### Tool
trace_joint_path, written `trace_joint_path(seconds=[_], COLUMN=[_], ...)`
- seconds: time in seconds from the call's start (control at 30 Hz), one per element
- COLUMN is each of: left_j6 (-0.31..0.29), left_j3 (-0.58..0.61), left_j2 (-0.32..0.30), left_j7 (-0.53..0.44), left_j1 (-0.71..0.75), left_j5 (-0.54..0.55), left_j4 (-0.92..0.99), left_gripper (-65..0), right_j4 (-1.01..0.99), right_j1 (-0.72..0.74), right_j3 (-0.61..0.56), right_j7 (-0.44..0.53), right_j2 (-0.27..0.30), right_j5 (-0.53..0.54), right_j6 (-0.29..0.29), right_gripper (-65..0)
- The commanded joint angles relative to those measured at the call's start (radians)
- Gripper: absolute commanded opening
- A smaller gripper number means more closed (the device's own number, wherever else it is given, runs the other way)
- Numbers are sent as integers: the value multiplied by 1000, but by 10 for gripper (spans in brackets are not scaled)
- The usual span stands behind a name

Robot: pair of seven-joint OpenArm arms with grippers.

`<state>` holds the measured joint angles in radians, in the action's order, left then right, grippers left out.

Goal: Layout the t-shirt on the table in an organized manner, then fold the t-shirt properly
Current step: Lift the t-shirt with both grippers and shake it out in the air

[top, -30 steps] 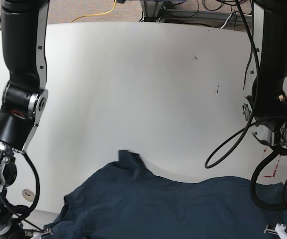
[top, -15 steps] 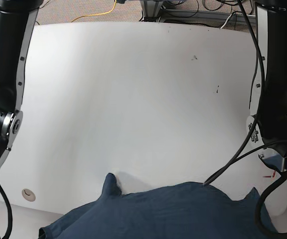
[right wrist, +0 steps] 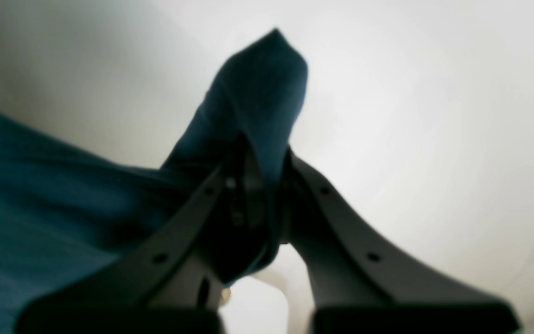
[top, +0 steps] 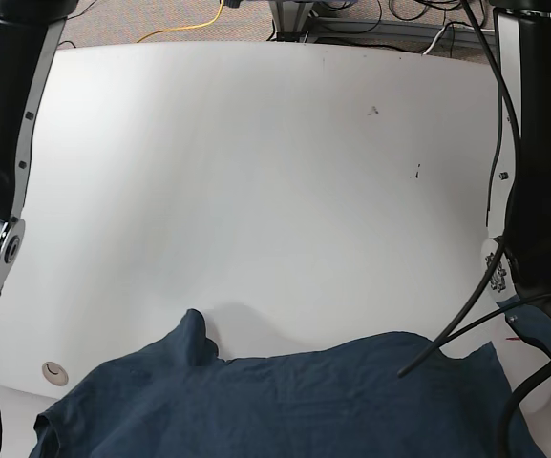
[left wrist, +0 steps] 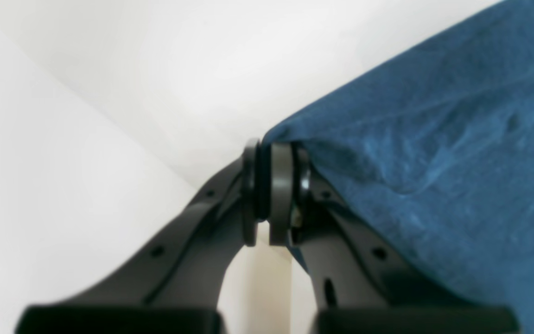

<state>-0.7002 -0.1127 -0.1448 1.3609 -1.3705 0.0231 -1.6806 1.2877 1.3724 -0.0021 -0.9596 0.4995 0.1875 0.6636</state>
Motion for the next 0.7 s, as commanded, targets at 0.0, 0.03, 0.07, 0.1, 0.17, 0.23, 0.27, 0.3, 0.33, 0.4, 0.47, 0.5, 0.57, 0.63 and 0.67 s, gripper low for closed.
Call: trace_joint_path(seconds=[0.0,0.03,0.07,0.1,0.17,0.23,0.27,0.3,0.33,0.4,0.47,0.5,0.57,0.63,0.67], left_j6=[2,2,2,2,2,2,2,2,2,2,2,2,2,2,2], left_j3=[0,0,0,0,0,0,0,0,0,0,0,0,0,0,0], left_j2=[-3,-3,-3,-3,-3,-3,-3,-3,-3,-5,-5,-5,-5,-5,-6], left_j7=[-21,-21,-21,-21,-21,-19,-19,-19,-19,-19,-19,-19,-19,-19,-19], left_j1=[-47,-47,-43,-42,-39,-16,-4,9,24,47,73,90,112,141,165], left_j5=[-9,-9,-7,-7,-7,-7,-7,-7,-7,-7,-7,-7,-7,-7,-7], left_j4=[3,6,9,9,9,9,6,4,4,3,-3,-13,-28,-46,-57], left_gripper=[-650,-650,-650,-650,-650,-650,-650,-650,-650,-650,-650,-650,-650,-650,-650], right_j4=[11,11,13,13,16,31,42,56,77,115,151,174,206,241,267], right_j1=[60,60,60,58,54,37,25,12,-6,-38,-74,-97,-129,-170,-198], right_j3=[4,4,4,4,4,7,7,7,7,7,7,9,11,12,12], right_j7=[-17,-25,-34,-37,-40,-54,-62,-66,-72,-74,-78,-85,-97,-111,-118], right_j2=[15,14,14,14,15,17,18,20,24,37,43,44,51,64,67], right_j5=[-10,-12,-16,-16,-13,-13,-13,-12,-12,-10,-10,-10,-10,-10,-10], right_j6=[15,22,29,32,32,32,32,32,32,32,32,32,32,32,32], right_gripper=[-626,-626,-626,-626,-626,-626,-626,-626,-626,-626,-626,-626,-626,-626,-626])
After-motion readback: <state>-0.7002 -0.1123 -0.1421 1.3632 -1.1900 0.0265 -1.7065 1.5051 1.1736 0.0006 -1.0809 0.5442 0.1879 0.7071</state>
